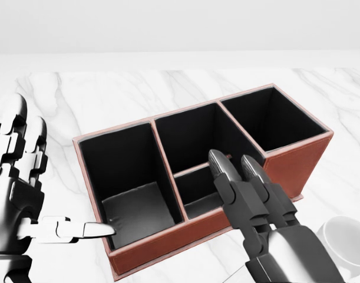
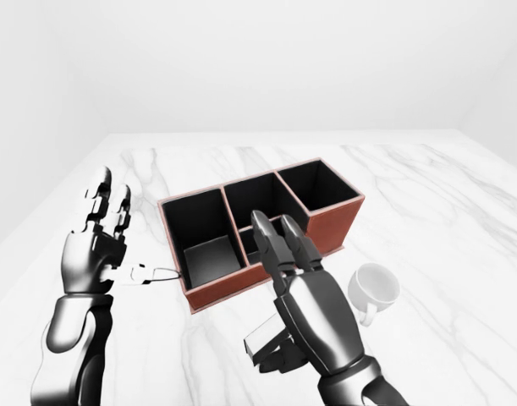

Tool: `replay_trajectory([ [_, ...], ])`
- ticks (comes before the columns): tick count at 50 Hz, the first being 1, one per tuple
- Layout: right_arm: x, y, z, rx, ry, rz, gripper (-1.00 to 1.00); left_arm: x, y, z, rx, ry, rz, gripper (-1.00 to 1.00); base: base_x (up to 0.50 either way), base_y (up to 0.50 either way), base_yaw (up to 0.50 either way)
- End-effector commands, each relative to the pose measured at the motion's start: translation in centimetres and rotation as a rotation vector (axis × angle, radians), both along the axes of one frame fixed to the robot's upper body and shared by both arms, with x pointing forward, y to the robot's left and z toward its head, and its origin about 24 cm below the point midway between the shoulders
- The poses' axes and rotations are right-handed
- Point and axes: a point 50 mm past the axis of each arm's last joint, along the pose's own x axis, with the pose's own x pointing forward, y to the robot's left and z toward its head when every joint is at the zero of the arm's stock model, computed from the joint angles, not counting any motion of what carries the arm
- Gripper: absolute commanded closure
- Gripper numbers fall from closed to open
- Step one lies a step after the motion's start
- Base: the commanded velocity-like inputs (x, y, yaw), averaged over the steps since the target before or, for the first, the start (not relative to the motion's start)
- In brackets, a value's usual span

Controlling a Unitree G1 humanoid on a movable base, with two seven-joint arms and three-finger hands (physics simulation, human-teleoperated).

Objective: Pick up the book and place it in the front compartment of the caddy.

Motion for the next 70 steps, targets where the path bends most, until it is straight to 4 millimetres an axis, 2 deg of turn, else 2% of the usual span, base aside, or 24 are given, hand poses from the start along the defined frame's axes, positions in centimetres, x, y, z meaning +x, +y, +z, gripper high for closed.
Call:
replay_trajectory([
  [1, -0.7, 2.4, -0.5, -0.179, 0.013, 0.185, -1.0, 0.1, 0.4, 0.4, -0.005, -0.019, 0.011, -1.0, 0.0, 0.0, 0.0],
  [16, -0.5, 3.5, -1.5, -0.267, 0.06, 0.273, -1.0, 0.1, 0.6, 0.9, -0.008, -0.039, 0.019, -1.0, 0.0, 0.0, 0.0],
  [46, 1.0, 3.5, -4.9, -0.332, 0.192, 0.304, -1.0, 0.2, 0.7, 0.9, -0.007, -0.039, 0.022, -1.0, 0.0, 0.0, 0.0],
  [70, 1.2, 3.4, -7.0, -0.37, 0.276, 0.323, -1.0, 0.1, 0.7, 1.0, -0.007, -0.045, 0.025, -1.0, 0.0, 0.0, 0.0],
])
